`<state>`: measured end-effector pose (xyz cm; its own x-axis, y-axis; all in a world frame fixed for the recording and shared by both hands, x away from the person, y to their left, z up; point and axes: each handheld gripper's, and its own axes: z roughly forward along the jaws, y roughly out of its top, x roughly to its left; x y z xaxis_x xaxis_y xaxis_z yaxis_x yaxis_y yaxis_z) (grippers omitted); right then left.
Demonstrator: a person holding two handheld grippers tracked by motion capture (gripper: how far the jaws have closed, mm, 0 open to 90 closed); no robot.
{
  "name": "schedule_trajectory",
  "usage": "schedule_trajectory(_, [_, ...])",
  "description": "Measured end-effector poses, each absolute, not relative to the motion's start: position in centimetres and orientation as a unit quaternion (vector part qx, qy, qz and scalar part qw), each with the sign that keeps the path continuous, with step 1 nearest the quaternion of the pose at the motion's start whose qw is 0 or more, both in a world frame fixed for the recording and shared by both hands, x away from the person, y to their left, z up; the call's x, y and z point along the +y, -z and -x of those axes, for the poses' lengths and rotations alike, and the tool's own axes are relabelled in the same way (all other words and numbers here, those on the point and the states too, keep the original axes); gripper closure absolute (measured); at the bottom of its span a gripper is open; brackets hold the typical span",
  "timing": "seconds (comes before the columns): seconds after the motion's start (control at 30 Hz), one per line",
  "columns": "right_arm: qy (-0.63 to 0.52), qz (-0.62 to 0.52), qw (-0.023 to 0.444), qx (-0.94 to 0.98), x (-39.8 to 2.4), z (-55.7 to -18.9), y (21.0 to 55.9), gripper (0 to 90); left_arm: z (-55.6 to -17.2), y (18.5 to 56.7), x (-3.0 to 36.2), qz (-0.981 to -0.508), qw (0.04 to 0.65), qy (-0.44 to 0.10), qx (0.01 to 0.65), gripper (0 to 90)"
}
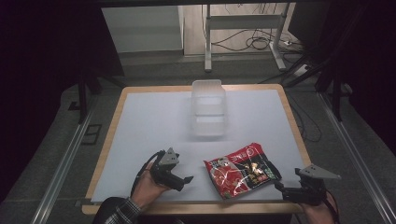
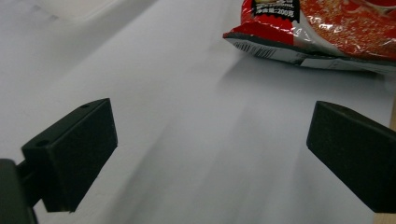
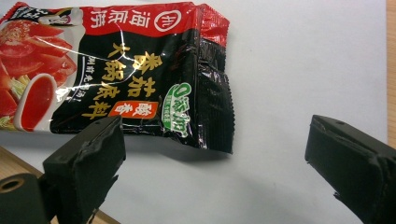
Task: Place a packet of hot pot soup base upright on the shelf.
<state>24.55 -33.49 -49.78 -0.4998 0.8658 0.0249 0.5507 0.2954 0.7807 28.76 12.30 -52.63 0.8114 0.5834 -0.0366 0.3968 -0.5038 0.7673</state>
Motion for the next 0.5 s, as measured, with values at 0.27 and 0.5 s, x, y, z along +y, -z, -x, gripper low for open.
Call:
schedule_trajectory(0.27, [-0.379, -0.452, 0.206, 0.781, -33.4, -24.6, 49.9, 5.4, -28.4, 52.1, 11.8, -0.861, 0.41, -0.123, 0.276, 10.4])
schedule_trajectory(0.5, [-0.379, -0.447, 0.209, 0.783, -33.2, -24.6, 49.9, 5.4, -28.1, 51.6, 11.2, -0.861, 0.42, -0.118, 0.26, 19.1])
